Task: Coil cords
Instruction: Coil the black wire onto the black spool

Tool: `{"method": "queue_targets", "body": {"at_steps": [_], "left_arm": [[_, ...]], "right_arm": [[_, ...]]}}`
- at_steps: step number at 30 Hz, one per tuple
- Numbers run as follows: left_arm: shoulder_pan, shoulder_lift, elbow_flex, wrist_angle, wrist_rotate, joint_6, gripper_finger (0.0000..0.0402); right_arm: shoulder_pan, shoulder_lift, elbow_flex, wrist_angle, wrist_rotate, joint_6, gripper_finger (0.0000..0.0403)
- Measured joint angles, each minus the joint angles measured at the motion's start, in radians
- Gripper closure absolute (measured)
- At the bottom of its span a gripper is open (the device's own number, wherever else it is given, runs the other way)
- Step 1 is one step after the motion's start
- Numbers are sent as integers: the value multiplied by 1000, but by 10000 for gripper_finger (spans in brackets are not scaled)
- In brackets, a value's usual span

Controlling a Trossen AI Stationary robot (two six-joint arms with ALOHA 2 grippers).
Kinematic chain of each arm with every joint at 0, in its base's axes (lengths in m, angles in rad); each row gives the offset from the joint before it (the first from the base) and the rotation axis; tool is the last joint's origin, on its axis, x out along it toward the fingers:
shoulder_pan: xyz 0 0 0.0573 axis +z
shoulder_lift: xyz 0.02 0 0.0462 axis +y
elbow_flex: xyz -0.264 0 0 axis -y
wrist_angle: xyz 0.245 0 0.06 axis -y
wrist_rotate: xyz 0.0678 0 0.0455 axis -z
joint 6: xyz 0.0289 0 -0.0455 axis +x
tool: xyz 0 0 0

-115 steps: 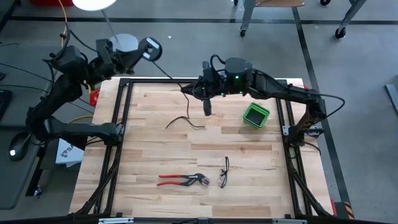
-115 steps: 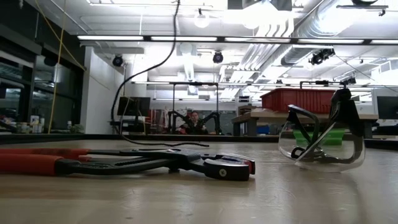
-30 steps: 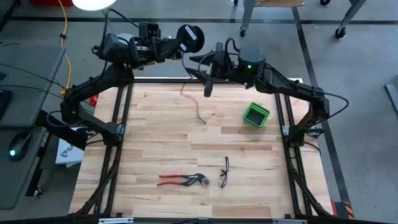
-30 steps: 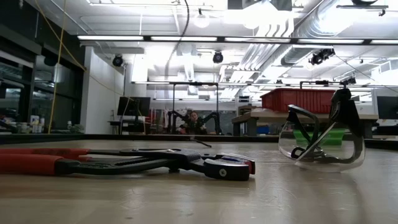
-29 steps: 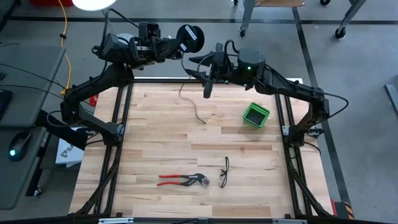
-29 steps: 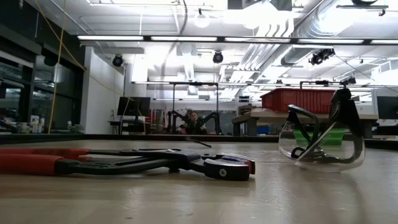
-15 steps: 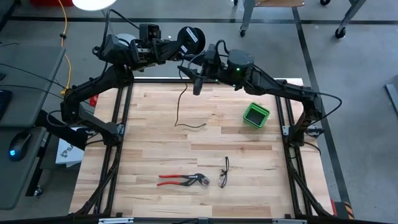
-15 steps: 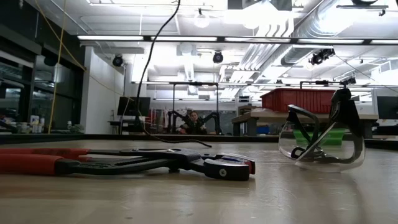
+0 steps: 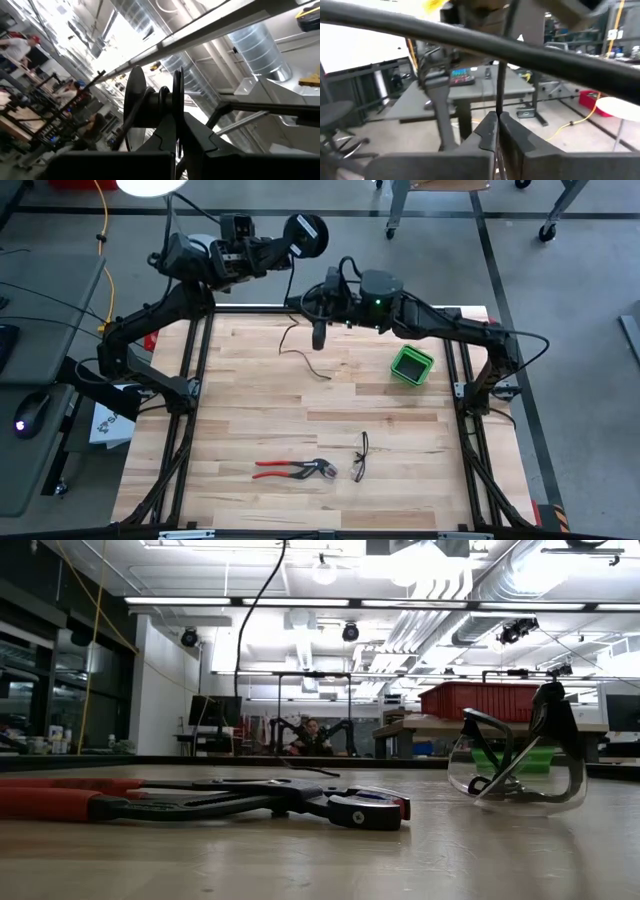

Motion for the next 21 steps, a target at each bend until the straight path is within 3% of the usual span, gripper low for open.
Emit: {"method": "queue_targets", "body": {"at_steps": [8,15,21], "left_arm": [[53,-14,0,-27,14,0,400],[118,-74,0,-200,21,76,400],[133,-92,0,-252,-60,158,400]], "right_arm": [[32,-35,0,-110,-12,-1,402],[33,-102,0,-200,-62,-8,403],[33,-130,0,-173,-99,10,403]]}}
